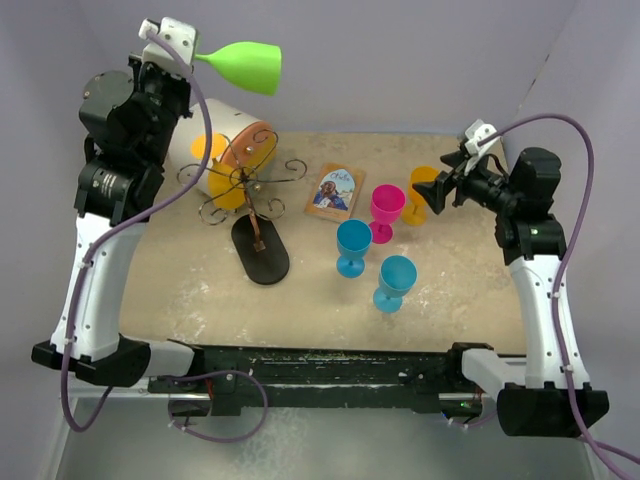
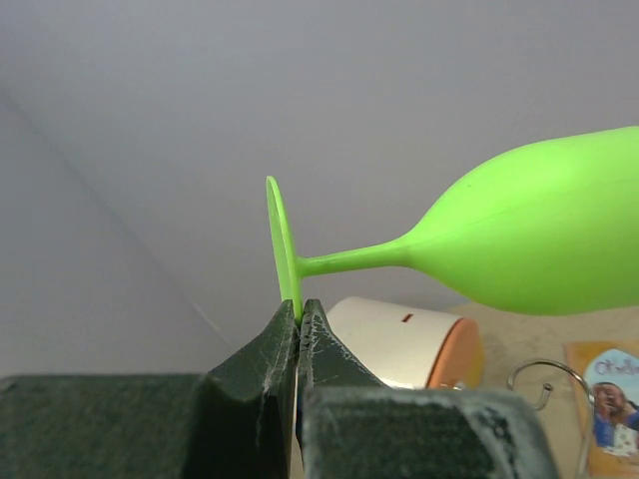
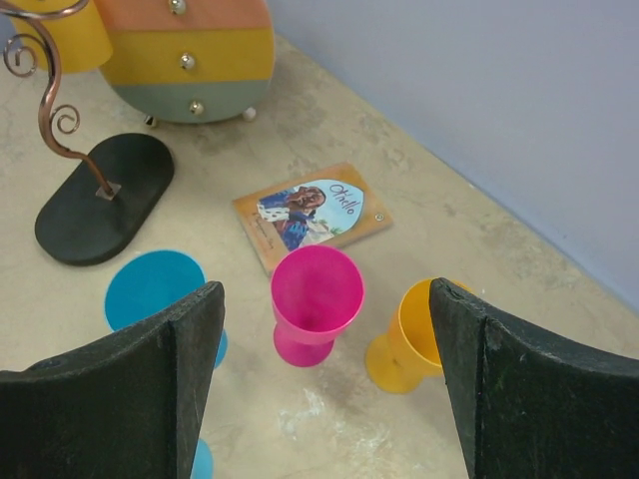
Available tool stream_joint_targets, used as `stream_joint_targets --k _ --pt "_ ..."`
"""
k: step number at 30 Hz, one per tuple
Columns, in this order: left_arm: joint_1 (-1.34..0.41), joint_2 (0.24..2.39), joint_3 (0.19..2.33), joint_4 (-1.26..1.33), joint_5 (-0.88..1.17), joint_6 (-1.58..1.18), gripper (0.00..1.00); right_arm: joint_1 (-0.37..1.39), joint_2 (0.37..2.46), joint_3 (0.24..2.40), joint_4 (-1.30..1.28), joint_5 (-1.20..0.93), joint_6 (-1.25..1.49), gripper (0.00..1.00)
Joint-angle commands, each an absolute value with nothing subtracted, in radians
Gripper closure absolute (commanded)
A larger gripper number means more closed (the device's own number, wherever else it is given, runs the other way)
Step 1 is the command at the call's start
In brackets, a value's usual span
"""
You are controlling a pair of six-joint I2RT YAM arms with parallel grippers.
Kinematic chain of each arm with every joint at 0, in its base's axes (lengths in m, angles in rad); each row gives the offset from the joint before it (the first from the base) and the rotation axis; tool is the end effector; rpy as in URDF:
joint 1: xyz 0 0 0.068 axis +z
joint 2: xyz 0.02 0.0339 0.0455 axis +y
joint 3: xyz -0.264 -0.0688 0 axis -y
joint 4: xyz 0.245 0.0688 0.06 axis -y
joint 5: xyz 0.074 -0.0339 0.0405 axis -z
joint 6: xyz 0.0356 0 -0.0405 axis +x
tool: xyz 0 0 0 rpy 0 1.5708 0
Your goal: Place the wine glass upside down on the wine glass rack
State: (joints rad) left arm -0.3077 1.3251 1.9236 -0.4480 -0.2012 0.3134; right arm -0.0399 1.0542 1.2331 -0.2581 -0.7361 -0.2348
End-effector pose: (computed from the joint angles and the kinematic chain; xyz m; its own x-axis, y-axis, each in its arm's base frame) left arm 0.2233 -0.0635 0.5735 0.1694 0.2631 -0.9498 0.0591 0.9592 0.2763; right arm 0.2209 0.0151 0.4377 0.0718 -0.1754 -0.9819 -0.6401 0.7469 -0.1803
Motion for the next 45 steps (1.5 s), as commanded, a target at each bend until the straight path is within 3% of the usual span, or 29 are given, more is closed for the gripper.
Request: stream_joint_targets --k 1,10,20,33,45 --pt "-0.301 1.379 1.988 -0.355 -0.310 0.463 1.00 -0.043 0.995 1.224 -0.243 -0.784 -0.281 0.14" --pt "-0.394 1.525 1.999 -0.210 -0.459 0.780 1.00 -0.067 0.922 1.164 -0.251 -0.864 -0.273 0.11" --pt "-0.463 1.648 1.960 -0.179 -0.446 1.061 1.00 -0.069 0.934 1.136 -0.258 -0.872 -0.295 0.11" --pt "-0.466 1.575 1.780 -0.287 -0.290 1.078 1.00 -0.069 0.949 1.118 -0.246 -0.861 -0.304 0.11" --pt "-0.471 1.517 1.710 -0.356 -0.294 1.075 1.00 -0.069 0.951 1.109 -0.225 -0.851 -0.302 0.10"
